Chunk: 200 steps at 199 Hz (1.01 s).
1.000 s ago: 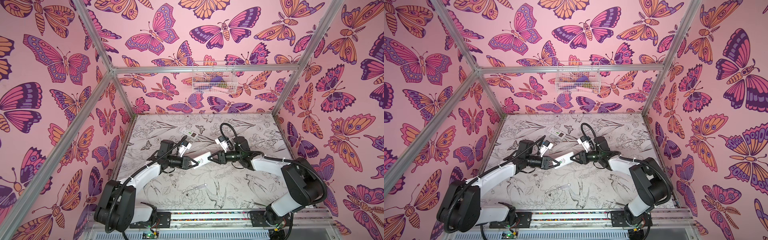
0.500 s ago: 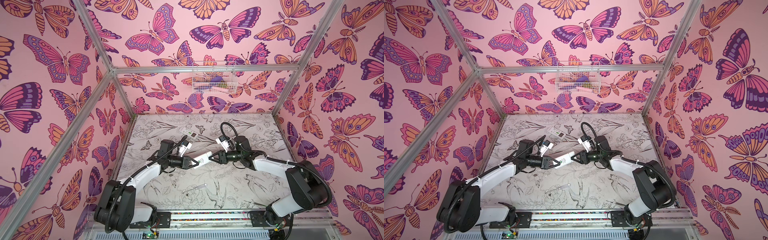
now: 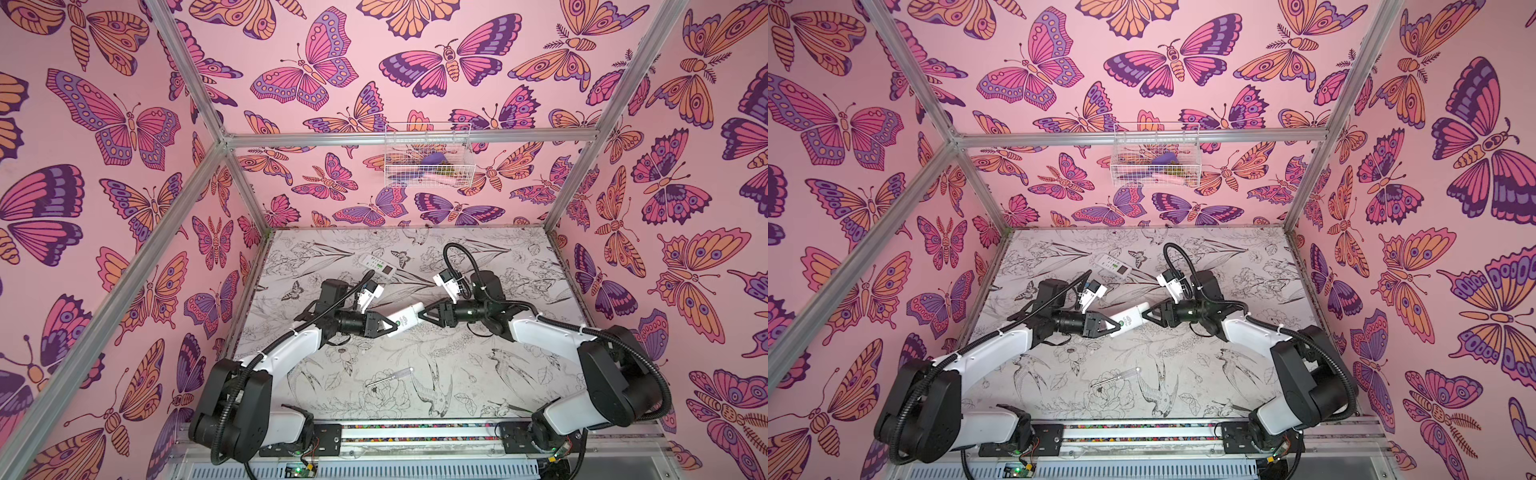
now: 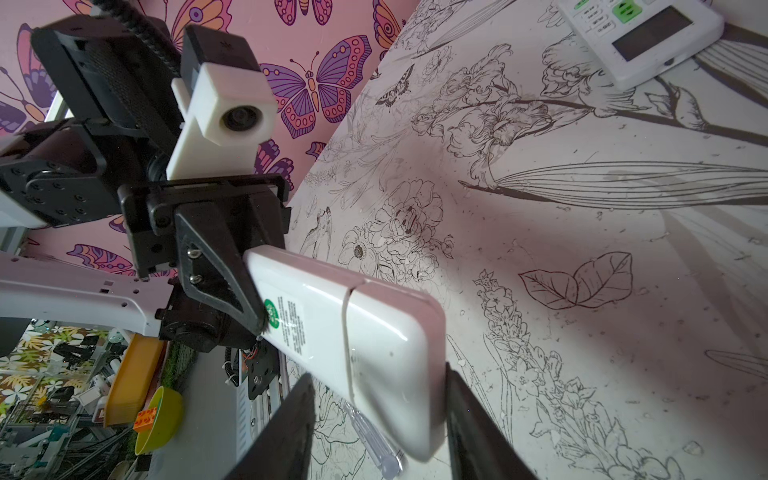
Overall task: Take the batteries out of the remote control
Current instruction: 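Pull the right gripper away from the left gripper to slide off the battery cover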
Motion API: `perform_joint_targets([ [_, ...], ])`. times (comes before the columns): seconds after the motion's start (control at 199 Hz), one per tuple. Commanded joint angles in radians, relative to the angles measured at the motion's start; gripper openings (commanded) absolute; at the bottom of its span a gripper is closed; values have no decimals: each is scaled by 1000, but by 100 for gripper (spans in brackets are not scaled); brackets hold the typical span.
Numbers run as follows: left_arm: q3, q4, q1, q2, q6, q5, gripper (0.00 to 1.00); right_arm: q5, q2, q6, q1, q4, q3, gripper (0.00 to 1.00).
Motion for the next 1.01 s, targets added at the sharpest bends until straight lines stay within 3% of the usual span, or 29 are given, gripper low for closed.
perform_joint_targets([
  [0.0, 18, 20, -9, 14, 8, 21, 0, 2, 20, 7, 2, 27, 15, 51],
  [0.292, 26, 17, -14, 23, 5, 13, 0, 52, 29, -34, 5, -46, 25, 48],
  [1.001, 25, -21, -15, 28, 14, -60, 0, 44, -5, -28, 5, -54, 4, 35],
])
